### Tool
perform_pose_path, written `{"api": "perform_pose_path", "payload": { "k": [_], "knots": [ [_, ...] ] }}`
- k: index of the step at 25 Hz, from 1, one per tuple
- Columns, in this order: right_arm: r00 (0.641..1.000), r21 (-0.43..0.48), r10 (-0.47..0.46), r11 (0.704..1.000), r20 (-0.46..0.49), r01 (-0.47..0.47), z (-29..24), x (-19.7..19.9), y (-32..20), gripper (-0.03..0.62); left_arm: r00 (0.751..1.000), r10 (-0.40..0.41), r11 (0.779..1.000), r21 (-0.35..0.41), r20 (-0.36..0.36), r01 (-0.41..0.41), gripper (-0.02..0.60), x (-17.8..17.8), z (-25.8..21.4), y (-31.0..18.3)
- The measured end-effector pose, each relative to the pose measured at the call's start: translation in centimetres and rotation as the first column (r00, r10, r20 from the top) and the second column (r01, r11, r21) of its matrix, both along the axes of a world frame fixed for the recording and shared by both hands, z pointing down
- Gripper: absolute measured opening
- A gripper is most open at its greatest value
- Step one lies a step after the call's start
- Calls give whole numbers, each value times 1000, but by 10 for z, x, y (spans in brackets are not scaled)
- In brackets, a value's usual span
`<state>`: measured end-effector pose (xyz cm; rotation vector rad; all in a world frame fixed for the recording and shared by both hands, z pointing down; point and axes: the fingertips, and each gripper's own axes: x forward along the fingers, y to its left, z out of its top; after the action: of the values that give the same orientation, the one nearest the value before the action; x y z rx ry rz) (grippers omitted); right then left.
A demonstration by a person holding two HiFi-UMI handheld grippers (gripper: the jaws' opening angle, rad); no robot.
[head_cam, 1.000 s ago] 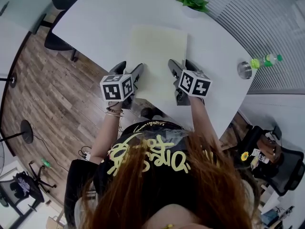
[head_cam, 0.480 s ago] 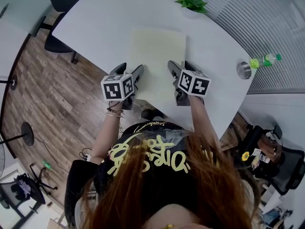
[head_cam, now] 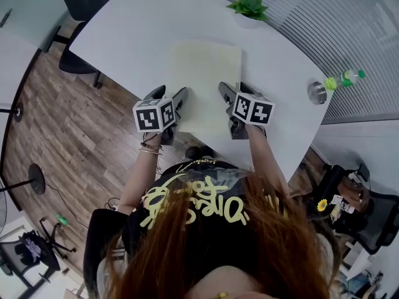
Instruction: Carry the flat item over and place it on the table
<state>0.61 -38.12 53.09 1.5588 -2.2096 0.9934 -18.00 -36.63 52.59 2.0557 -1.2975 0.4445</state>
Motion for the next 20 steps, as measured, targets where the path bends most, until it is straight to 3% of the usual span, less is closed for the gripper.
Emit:
{"api": "perform_pose_path", "payload": {
  "k": [9,20],
  "knots": [
    [998,67,-17,998,-62,21,-10,-2,3,322,1000,5,999,31,15,-6,307,1,-8,-1],
    [995,231,-52,970,-87,71,-53,-11,1,322,999,-39,982,185,-8,40,290,-6,-50,-12]
  ]
}}
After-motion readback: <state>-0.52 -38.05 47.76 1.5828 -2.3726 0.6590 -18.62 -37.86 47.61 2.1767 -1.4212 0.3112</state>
